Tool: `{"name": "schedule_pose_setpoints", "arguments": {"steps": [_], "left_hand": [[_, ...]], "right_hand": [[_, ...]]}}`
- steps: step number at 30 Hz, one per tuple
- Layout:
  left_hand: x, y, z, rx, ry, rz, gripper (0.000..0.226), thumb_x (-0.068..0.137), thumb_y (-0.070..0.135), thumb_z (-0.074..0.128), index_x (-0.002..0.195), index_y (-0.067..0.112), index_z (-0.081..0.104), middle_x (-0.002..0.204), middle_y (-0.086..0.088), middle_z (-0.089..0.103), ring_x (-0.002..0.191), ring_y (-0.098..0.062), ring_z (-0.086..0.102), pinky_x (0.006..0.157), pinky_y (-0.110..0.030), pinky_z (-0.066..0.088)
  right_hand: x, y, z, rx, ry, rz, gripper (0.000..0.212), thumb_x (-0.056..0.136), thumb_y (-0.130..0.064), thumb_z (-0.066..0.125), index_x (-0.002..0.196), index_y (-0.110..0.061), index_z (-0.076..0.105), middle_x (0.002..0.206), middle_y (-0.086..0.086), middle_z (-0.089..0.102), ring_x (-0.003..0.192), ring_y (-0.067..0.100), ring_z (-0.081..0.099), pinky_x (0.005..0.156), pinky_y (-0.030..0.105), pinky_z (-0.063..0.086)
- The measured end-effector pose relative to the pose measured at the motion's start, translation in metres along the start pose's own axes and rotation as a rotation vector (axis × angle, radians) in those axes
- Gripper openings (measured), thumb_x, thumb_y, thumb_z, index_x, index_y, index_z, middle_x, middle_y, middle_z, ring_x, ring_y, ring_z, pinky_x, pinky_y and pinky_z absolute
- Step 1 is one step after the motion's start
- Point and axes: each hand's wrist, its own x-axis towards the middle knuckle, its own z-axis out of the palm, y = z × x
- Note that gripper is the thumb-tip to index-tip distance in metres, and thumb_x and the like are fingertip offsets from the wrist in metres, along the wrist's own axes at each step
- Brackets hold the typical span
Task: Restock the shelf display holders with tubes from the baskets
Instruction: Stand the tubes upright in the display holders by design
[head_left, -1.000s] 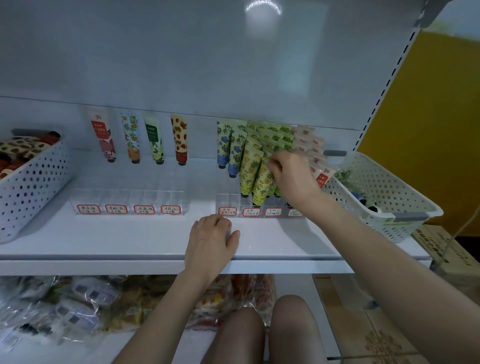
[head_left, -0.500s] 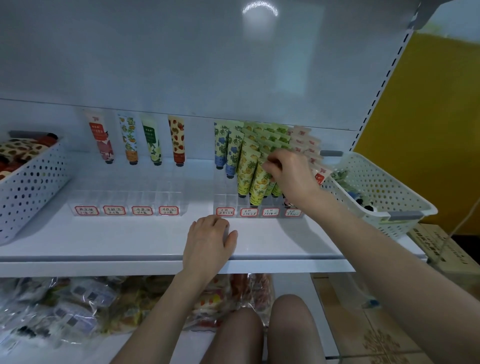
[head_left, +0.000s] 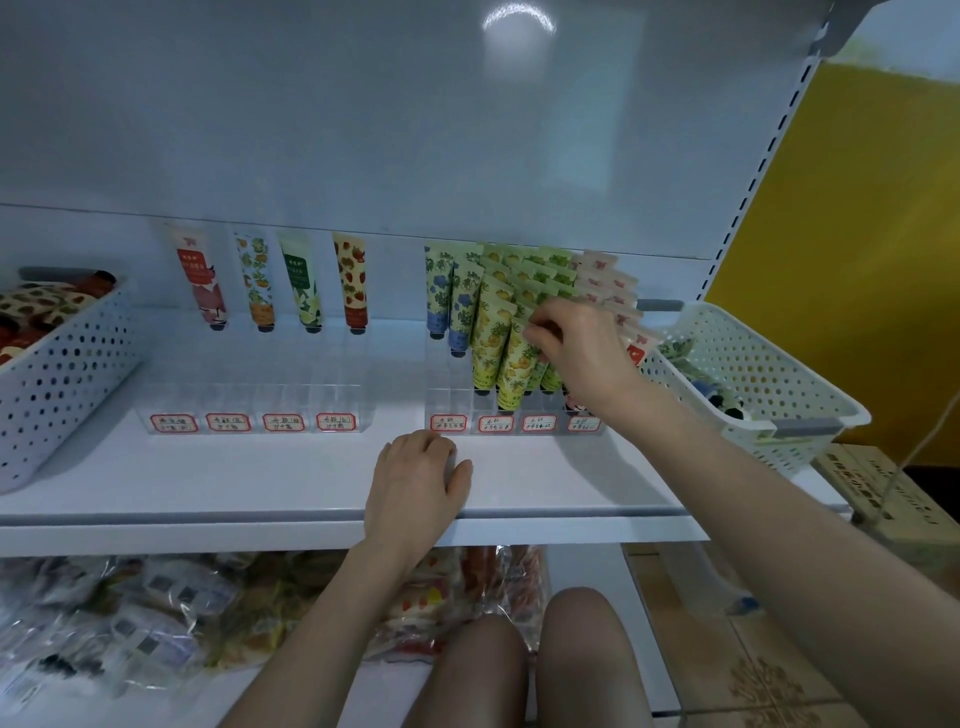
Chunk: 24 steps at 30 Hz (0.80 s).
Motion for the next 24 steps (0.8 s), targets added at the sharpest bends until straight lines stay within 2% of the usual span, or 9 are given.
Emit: {"name": "schedule_pose_setpoints", "arguments": {"steps": [5,8,12,16,21,24], "left_hand": [[0.0005,0.0016,-0.0024,0.051,-0.019,-0.005,0.018,0.076,0.026,0.064,0.070,0.009,0.066,0.068,-0.005,0.064,0.063,-0.020,0.060,0.059,-0.034,0.053],[0.0004,0.0020,-0.0015,0.046,-0.026,-0.014,0.015,0.073,0.021,0.075,0.069,0.009,0.066,0.068,-0.005,0.064,0.063,-0.021,0.061,0.060,-0.034,0.054],[0.0001,0.0028,-0.0014,0.030,-0.034,-0.021,0.014,0.072,0.021,0.076,0.072,0.009,0.068,0.070,-0.005,0.066,0.065,-0.020,0.061,0.062,-0.033,0.053],[0.0010,0.0017,-0.0030,-0.012,-0.058,-0.023,0.020,0.080,0.025,0.061,0.072,0.008,0.066,0.070,-0.006,0.064,0.065,-0.021,0.059,0.062,-0.035,0.052],[0.0006,0.0037,-0.0057,-0.011,-0.074,-0.020,0.028,0.081,0.029,0.050,0.070,0.007,0.065,0.067,-0.005,0.063,0.062,-0.021,0.058,0.057,-0.036,0.052],[0.0009,0.0073,-0.0092,-0.013,-0.059,-0.002,0.030,0.082,0.028,0.049,0.072,0.007,0.067,0.068,-0.006,0.065,0.061,-0.022,0.060,0.057,-0.035,0.052]], "right_hand": [[0.0050,-0.0006,0.0022,-0.040,-0.047,0.000,0.019,0.093,-0.008,0.053,0.090,0.004,0.066,0.091,0.019,0.065,0.080,0.032,0.063,0.076,0.043,0.050],[0.0060,-0.0002,0.0013,-0.051,-0.053,0.005,0.019,0.093,-0.009,0.052,0.091,0.005,0.067,0.093,0.019,0.065,0.081,0.031,0.063,0.077,0.043,0.051],[0.0031,-0.0002,0.0009,0.003,-0.038,0.006,0.018,0.093,-0.009,0.054,0.095,0.004,0.067,0.095,0.018,0.065,0.083,0.030,0.063,0.077,0.042,0.051],[-0.0007,0.0028,-0.0001,0.096,0.006,0.028,0.021,0.089,-0.011,0.060,0.103,0.005,0.065,0.095,0.018,0.065,0.080,0.030,0.063,0.078,0.042,0.052],[-0.0024,0.0073,-0.0021,0.094,0.005,0.046,0.030,0.089,-0.017,0.061,0.113,0.001,0.062,0.101,0.017,0.066,0.089,0.029,0.063,0.083,0.041,0.051],[-0.0034,0.0064,-0.0055,0.076,0.040,0.027,0.029,0.091,-0.020,0.059,0.111,0.000,0.063,0.100,0.015,0.066,0.088,0.025,0.061,0.076,0.032,0.049]]}}
